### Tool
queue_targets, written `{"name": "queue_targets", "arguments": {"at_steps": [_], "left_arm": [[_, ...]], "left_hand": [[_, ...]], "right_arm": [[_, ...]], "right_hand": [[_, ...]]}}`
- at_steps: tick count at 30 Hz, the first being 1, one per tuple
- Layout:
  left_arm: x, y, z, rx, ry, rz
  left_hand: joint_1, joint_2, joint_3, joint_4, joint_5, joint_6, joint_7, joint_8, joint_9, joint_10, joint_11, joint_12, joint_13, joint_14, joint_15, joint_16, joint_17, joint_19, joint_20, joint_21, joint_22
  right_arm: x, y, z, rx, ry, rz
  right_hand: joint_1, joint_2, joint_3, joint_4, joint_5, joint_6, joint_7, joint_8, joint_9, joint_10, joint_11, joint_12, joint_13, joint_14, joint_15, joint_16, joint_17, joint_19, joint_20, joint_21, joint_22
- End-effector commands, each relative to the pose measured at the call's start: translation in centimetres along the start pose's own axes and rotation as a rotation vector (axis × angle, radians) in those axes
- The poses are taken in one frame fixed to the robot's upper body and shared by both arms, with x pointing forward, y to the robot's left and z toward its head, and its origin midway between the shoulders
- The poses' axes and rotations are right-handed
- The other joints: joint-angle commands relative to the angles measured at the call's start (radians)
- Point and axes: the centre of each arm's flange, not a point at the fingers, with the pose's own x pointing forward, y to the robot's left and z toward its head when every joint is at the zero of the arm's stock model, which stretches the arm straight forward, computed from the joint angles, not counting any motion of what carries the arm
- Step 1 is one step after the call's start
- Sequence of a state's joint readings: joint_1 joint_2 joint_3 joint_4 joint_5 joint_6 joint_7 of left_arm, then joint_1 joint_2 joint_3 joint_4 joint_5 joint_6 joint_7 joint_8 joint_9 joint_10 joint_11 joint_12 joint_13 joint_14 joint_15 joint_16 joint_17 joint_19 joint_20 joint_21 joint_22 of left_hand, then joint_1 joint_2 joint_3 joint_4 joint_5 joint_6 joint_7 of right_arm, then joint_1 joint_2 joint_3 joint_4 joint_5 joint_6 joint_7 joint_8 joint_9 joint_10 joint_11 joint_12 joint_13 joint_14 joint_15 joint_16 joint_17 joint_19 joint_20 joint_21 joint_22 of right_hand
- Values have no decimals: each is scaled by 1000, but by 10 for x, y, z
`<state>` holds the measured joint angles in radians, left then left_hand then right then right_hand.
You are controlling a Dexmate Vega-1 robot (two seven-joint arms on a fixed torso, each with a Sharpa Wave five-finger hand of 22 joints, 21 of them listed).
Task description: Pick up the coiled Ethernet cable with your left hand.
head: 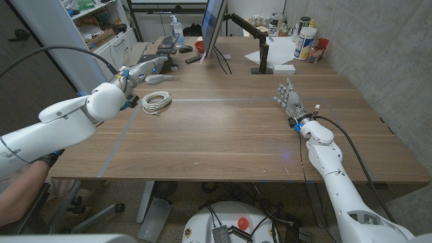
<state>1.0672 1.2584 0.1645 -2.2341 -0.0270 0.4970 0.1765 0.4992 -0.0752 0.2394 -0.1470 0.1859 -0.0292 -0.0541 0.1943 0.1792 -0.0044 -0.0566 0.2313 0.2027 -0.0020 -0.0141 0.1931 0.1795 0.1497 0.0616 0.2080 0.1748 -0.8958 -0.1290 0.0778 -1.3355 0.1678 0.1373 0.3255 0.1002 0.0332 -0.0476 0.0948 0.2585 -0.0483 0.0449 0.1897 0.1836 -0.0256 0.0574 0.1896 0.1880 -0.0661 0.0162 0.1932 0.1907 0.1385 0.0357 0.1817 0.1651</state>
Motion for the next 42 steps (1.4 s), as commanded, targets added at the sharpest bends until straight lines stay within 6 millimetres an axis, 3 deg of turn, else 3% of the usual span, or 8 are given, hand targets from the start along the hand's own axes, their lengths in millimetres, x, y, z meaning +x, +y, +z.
{"name": "queue_targets", "arguments": {"at_steps": [1,7,14,19,32,42], "left_arm": [[-6,2,-3,59,32,20],[-9,-1,-10,59,56,17],[-13,-3,-19,42,73,11],[-20,-4,-24,52,66,49],[-28,-9,-39,82,118,23],[-28,2,-56,49,214,-10]], "left_hand": [[-18,-32,-23,8,15,17,3,6,4,23,-9,11,4,24,-11,13,6,31,-9,9,4],[-38,-67,-51,13,29,36,11,10,4,47,-18,19,6,48,-18,18,9,46,-15,11,5],[-45,-78,-65,16,37,49,19,13,4,61,-23,23,7,59,-23,19,10,56,-18,12,6],[-30,-65,-75,18,63,146,8,39,8,123,-41,42,10,113,-47,29,11,89,-24,16,7],[-24,-60,-81,20,72,159,7,37,9,148,-53,47,12,140,-58,33,11,114,-29,20,7],[-17,-56,-87,21,80,193,10,41,10,183,-54,56,13,173,-62,36,11,144,-30,25,8]], "right_arm": [[0,0,1,-4,-1,-2],[-1,0,1,-5,-2,-3],[-1,0,1,-6,-1,-5],[0,1,1,-8,-4,-1],[0,1,0,-8,-2,-2],[0,2,0,-7,-1,0]], "right_hand": [[16,-4,0,-11,-2,-3,4,5,5,-9,2,1,3,-3,4,3,0,2,4,4,3],[24,-5,1,-15,-2,-4,4,5,5,-10,0,1,3,-3,2,3,0,1,5,4,3],[30,-6,1,-20,-3,-4,3,6,5,-11,0,2,3,-3,2,3,0,1,6,4,3],[32,-7,1,-21,-3,-3,2,6,5,-9,1,3,3,-3,1,2,0,2,6,4,3],[33,-7,0,-22,-4,-4,0,6,5,-10,0,3,3,-3,1,3,0,2,6,5,3],[32,-8,-2,-22,-5,-4,-1,6,5,-9,1,4,3,-4,1,3,1,2,6,5,3]]}}
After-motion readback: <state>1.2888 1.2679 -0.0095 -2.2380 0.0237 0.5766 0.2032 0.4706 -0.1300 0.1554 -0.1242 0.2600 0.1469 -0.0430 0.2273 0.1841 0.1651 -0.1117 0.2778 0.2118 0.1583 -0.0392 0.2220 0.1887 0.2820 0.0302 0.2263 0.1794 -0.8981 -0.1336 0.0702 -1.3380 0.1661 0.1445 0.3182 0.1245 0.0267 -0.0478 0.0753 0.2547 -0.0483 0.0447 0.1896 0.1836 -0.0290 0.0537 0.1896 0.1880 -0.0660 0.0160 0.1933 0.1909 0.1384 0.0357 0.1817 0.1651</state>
